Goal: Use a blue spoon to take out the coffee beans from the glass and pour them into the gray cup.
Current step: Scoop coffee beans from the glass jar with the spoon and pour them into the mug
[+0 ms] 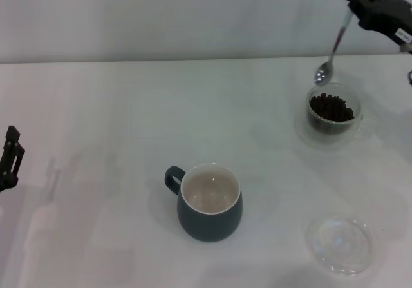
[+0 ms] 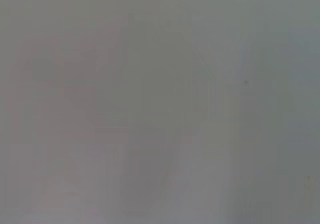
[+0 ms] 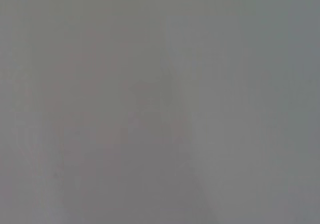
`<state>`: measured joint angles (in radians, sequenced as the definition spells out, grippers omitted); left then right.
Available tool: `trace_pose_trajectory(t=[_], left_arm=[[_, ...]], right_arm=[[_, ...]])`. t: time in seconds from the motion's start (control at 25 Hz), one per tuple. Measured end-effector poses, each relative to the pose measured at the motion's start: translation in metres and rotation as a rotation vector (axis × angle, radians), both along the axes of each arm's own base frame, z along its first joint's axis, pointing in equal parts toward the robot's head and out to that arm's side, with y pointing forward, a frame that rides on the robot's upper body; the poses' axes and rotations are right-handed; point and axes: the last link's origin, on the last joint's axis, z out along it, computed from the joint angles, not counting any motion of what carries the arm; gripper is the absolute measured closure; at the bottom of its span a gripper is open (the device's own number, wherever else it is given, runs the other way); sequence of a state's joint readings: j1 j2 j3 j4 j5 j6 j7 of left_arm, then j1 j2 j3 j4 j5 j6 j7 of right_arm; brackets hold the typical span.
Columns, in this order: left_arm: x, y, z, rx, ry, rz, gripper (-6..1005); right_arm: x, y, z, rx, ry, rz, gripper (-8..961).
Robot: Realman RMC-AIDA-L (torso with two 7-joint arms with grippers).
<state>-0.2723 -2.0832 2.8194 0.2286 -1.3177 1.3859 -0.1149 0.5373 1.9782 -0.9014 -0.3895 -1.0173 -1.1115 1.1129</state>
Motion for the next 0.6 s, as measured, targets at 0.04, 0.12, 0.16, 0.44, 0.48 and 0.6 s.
trace_pose_trajectory(t=[0.04, 0.12, 0.16, 0.44, 0.48, 0.6], left_arm=[[0.000, 0.000, 0.000, 0.000, 0.000, -0.001, 357], [0.000, 0.000, 0.000, 0.000, 0.000, -0.001, 357], [0.000, 0.000, 0.000, 0.000, 0.000, -0.001, 357], [0.001, 0.001, 0.001, 0.000, 0.002, -0.004, 357], [0.001, 0.002, 0.001, 0.000, 0.002, -0.004, 357], [0.001, 0.002, 0.001, 0.000, 0.001, -0.006, 357]], right_arm=[[0.002, -0.001, 0.002, 0.007, -0.015, 0.000, 801], [0.008, -0.004, 0.004, 0.020, -0.049, -0.004, 801], [0.011, -0.006, 0.004, 0.028, -0.068, -0.005, 801], [0.019, -0.015, -0.004, 0.061, -0.192, 0.016, 801], [0.020, -0.016, -0.005, 0.063, -0.200, 0.017, 801], [0.022, -0.018, -0.008, 0.065, -0.219, 0.018, 801]])
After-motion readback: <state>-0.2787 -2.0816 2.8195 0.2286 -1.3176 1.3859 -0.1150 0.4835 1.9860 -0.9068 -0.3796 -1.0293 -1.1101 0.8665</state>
